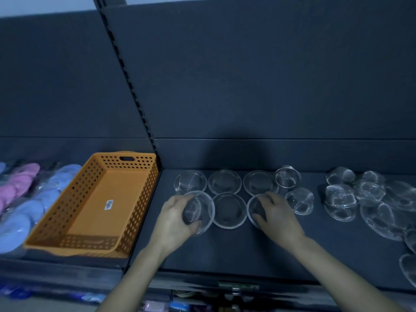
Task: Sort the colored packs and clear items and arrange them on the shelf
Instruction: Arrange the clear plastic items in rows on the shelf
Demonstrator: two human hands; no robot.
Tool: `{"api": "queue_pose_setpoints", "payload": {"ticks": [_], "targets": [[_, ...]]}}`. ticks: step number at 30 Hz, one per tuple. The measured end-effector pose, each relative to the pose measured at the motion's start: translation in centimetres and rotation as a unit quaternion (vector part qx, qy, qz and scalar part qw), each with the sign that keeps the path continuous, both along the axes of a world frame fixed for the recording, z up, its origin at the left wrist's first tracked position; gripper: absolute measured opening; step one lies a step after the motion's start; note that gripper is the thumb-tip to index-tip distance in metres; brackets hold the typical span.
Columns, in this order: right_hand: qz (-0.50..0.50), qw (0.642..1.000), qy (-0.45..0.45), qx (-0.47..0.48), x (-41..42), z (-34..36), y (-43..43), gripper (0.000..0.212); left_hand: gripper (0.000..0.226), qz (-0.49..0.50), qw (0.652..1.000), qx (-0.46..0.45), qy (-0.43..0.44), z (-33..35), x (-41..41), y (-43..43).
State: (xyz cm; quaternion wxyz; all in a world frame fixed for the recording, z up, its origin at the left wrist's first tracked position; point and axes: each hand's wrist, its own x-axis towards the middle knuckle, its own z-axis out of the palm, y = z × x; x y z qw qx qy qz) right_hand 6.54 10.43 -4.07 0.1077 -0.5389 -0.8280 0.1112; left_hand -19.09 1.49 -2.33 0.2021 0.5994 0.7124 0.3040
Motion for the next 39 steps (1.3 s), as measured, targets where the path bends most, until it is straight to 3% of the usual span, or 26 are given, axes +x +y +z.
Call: {"api": "queue_pose_setpoints", "payload": {"ticks": [9, 24, 33, 39], "targets": [[0.015, 0.999, 0.019, 0.031, -2.5, -0.8, -2.0, 0.018, 0.07, -0.037, 0.997, -0.053, 0.037, -1.9, -3.4, -4.6], [0.017, 1.0, 0.002, 0.005, -4.0, -1.3, -4.8, 0.026, 0.072, -0.082, 0.989, -0.103, 0.064, -3.1, -4.7, -5.1], [0.005, 1.0, 0.018, 0.003, -3.7, -1.2, -5.6, 0.033, 0.069, -0.089, 0.993, -0.044, 0.066, -2.5, -4.0, -4.6], [-0.019, 0.997, 0.069, 0.036, -1.0, -0.8, -6.1, 0.032, 0.055, -0.16, 0.983, 0.005, 0.095, -1.9, -0.6, -2.1]]}}
